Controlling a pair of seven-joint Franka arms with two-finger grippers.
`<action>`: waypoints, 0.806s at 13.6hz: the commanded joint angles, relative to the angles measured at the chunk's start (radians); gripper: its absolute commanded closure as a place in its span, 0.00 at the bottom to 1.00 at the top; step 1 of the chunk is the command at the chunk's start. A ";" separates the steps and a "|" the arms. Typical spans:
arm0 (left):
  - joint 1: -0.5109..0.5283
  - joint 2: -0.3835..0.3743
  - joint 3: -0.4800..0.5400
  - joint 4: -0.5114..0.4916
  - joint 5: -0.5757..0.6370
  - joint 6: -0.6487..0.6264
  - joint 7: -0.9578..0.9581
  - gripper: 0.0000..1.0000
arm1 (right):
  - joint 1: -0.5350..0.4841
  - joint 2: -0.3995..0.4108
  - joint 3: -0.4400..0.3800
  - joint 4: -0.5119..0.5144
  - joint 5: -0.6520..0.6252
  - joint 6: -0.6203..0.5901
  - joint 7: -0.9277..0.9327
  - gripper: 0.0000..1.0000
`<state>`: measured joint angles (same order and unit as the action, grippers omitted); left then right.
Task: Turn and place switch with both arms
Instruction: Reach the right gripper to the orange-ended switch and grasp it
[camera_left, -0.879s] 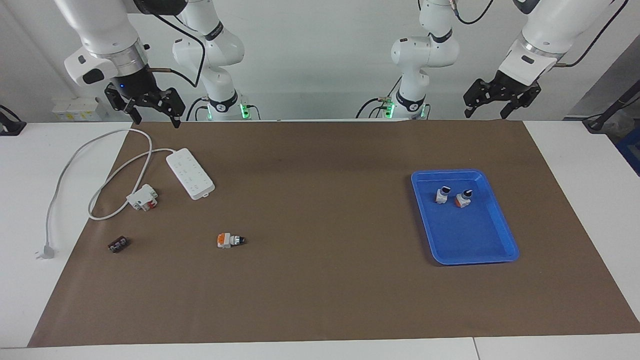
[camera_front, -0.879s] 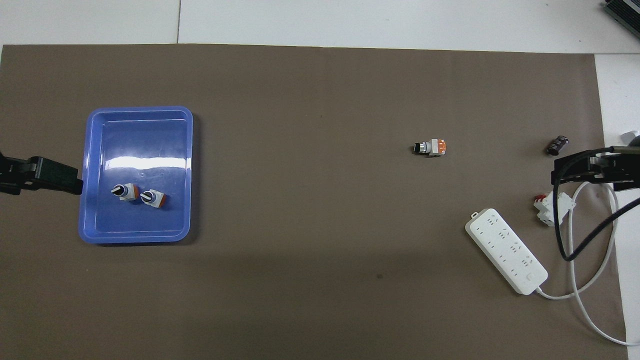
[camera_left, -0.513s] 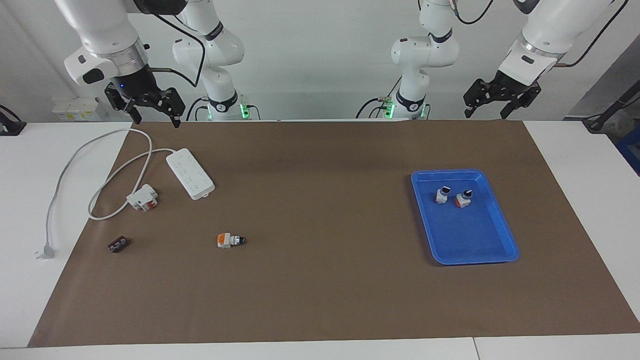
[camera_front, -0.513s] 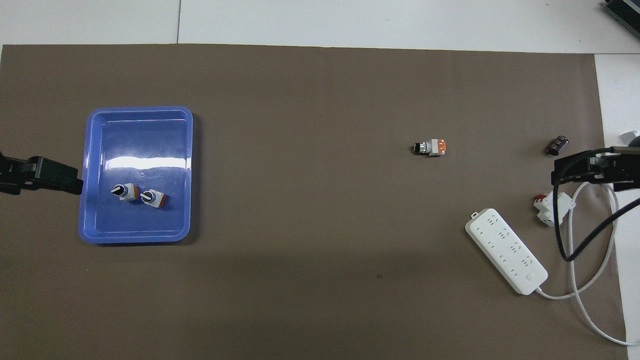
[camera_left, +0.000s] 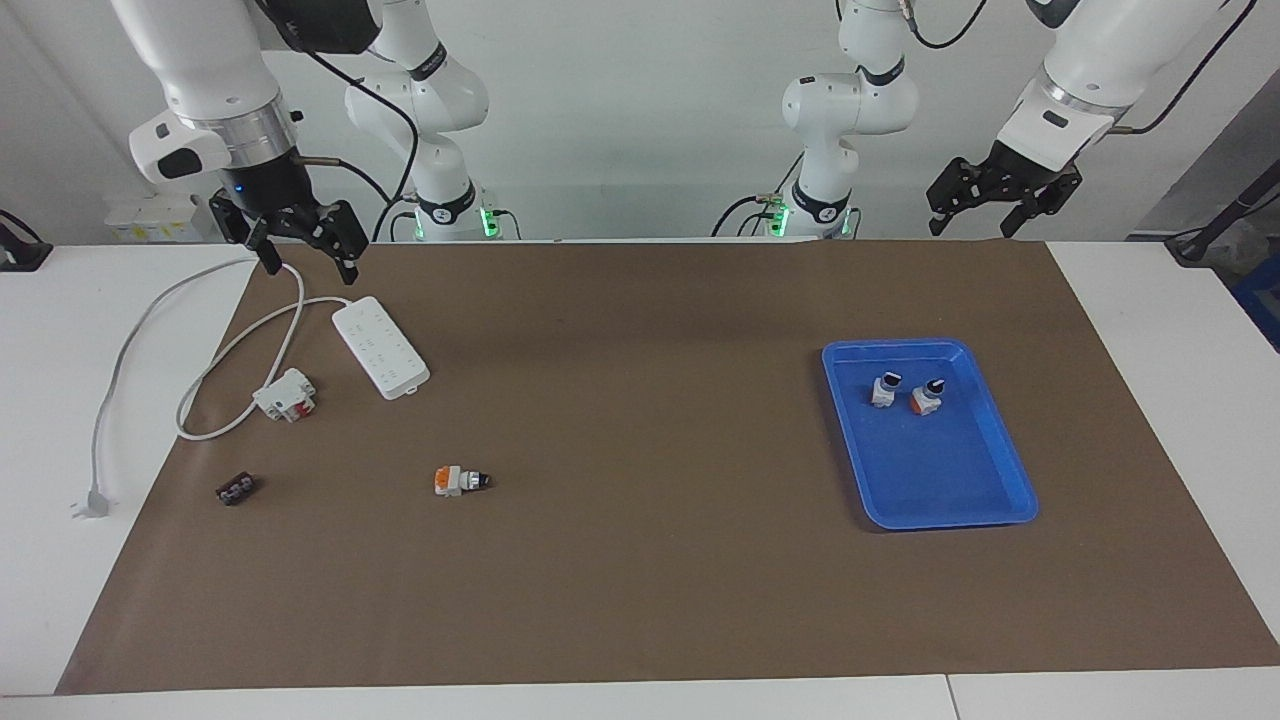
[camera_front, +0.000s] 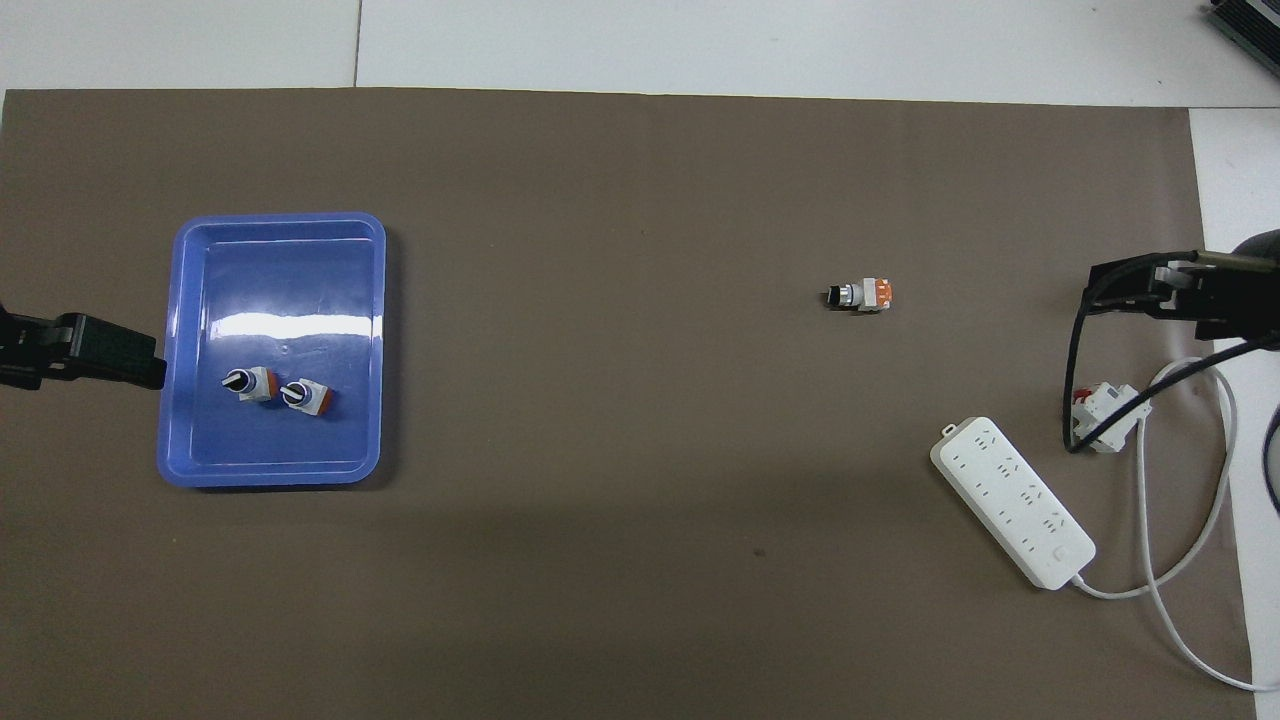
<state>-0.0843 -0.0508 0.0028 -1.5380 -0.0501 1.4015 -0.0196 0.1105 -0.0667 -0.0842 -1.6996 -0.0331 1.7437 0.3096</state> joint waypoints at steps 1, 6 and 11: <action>0.006 -0.021 -0.001 -0.022 -0.007 -0.001 -0.008 0.00 | -0.003 0.002 0.004 -0.112 -0.001 0.155 0.199 0.00; 0.006 -0.021 -0.001 -0.022 -0.007 -0.001 -0.008 0.00 | -0.005 0.286 0.004 -0.107 -0.005 0.416 0.625 0.00; 0.006 -0.021 -0.001 -0.022 -0.007 -0.001 -0.008 0.00 | 0.001 0.430 0.009 -0.107 0.249 0.592 0.884 0.00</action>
<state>-0.0843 -0.0508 0.0028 -1.5380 -0.0501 1.4015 -0.0196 0.1118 0.3459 -0.0809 -1.8240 0.1068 2.3121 1.1344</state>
